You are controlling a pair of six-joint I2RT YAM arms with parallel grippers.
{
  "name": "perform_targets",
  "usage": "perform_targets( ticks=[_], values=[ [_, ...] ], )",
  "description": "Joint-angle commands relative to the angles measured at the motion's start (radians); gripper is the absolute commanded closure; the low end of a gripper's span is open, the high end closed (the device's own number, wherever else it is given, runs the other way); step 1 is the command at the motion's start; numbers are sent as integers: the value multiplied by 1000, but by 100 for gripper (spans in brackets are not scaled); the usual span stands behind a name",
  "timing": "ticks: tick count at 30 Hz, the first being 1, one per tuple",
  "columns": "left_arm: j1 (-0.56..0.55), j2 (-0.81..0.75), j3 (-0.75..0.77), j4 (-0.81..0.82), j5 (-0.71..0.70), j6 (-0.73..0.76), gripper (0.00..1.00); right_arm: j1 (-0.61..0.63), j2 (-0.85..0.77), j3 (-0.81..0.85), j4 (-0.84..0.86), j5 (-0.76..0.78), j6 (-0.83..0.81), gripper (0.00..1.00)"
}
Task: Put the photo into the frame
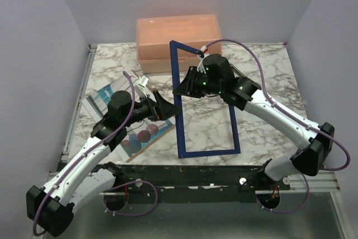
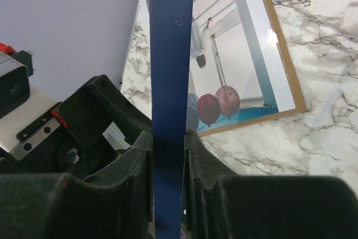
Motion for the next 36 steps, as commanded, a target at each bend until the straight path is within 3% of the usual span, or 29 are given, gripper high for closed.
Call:
perform_targets(
  ticks=[1,6,12,18,21,23,25,29,34,36],
  values=[
    [7,31,-33,261,193,-79,10,-14,-49,39,45,-80,37,99],
    [6,56,-62,432,291,-136,22,-27,-60,29,74,-113,64,99],
    [6,66,-59,429,314,-134,37,-42,-70,19,107,-152,91,99],
    [6,92,-36,364,306,-114,70,-55,-75,6,134,-187,116,99],
    [6,95,-17,299,289,-87,90,-61,-79,5,135,-190,118,93],
    [6,89,-2,265,275,-76,100,-64,-81,4,135,-189,117,85],
    [5,75,18,217,251,-60,100,-69,-83,1,134,-187,111,73],
    [3,24,71,111,196,-17,100,-74,-89,15,100,-161,87,38],
    [0,-27,142,-45,126,26,100,-79,-98,45,39,-116,52,1],
    [-3,-40,172,-90,111,35,100,-79,-105,57,24,-100,38,0]
  ],
)
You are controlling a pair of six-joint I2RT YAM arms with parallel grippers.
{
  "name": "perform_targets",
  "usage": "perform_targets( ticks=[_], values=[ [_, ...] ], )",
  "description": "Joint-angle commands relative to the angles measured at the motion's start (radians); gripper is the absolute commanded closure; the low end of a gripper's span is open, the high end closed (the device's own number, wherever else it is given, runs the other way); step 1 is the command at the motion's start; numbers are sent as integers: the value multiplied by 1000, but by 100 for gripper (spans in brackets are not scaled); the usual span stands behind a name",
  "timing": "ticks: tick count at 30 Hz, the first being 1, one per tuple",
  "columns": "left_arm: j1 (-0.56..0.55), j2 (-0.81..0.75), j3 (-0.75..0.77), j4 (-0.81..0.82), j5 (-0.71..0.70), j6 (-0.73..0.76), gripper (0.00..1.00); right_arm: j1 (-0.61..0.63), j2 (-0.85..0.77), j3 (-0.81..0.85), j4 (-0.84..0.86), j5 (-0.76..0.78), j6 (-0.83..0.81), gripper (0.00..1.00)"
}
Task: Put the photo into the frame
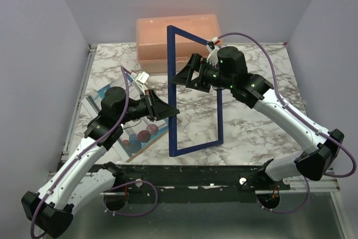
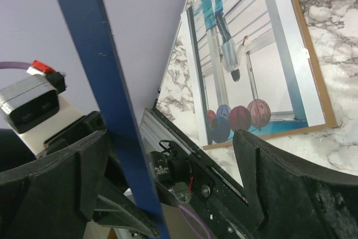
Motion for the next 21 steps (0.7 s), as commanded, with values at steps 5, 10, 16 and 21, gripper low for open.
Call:
perform_targets(
  ticks=[5,10,16,21],
  values=[
    [-12,-61,164,-225,-118,103,100,-5,-37,102,-108,84,-64,0],
    [-18,-65,246,-335,-134,99,100,-7,-28,158,-163,104,-82,0],
    [-25,-53,362,-499,-153,81,100,-8,-25,191,-192,114,-81,0],
    [-32,-37,439,-636,-219,41,100,-7,-21,192,-207,108,-57,0]
  ],
)
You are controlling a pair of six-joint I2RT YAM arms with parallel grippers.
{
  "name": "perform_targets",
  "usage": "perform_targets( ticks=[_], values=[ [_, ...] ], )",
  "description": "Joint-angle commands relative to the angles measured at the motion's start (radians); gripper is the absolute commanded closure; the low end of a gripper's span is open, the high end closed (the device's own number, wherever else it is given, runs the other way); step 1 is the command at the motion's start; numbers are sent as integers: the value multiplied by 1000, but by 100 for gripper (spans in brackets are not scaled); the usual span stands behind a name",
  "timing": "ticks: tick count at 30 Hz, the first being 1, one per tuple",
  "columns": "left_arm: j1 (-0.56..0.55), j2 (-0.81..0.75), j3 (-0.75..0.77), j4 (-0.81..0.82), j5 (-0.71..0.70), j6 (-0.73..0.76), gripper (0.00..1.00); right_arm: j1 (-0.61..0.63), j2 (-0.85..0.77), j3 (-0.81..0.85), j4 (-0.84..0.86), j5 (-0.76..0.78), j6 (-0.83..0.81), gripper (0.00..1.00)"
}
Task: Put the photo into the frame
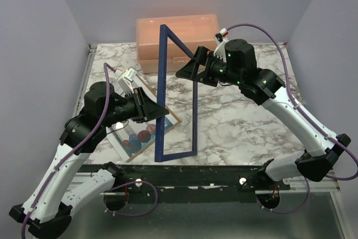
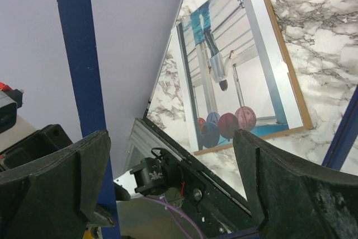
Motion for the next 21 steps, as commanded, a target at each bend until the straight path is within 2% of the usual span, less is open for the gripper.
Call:
perform_targets(
  ticks=[1,5,21],
  values=[
    [-10,9,98,-107,-84,-23,100,-7,-6,31,-45,6,7,0],
    [-25,46,159,-222,-161,-15,100,-6,14,43,-60,-30,5,0],
    [-126,131,311,-370,-278,-29,100,-6,28,20,-65,-73,-1,0]
  ],
)
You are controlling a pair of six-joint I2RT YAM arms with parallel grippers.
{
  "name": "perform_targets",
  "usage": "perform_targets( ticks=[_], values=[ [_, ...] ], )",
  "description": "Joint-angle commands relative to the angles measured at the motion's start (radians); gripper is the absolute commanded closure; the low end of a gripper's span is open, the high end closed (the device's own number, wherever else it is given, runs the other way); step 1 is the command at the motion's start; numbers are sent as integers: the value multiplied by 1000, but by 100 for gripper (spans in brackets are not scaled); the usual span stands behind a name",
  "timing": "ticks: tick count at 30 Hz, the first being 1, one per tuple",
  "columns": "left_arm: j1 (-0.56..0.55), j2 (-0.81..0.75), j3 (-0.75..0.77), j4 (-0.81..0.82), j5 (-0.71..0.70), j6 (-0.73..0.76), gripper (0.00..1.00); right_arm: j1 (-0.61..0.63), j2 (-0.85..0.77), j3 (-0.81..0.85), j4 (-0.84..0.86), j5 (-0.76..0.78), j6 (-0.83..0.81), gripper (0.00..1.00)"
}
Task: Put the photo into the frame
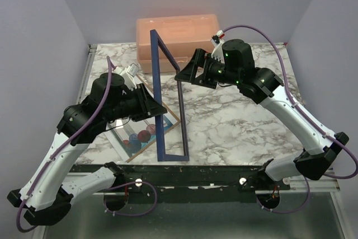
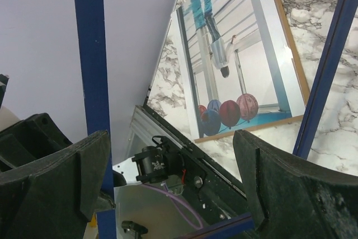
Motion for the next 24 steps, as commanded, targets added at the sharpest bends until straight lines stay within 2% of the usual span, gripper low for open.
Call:
perform_targets(
  ticks=[1,8,17,24],
  values=[
    [-30,-13,70,-41,-45,25,100,-6,8,3,-17,-26,-2,0],
    [-39,-34,70,-24,-50,14,100,-6,7,-17,-7,-29,-3,0],
    [-69,48,78,-62,-120,17,100,-6,9,-38,-3,-26,-3,0],
    [-86,94,86,-76,-163,13,93,-11,7,-50,-1,-26,-3,0]
  ],
)
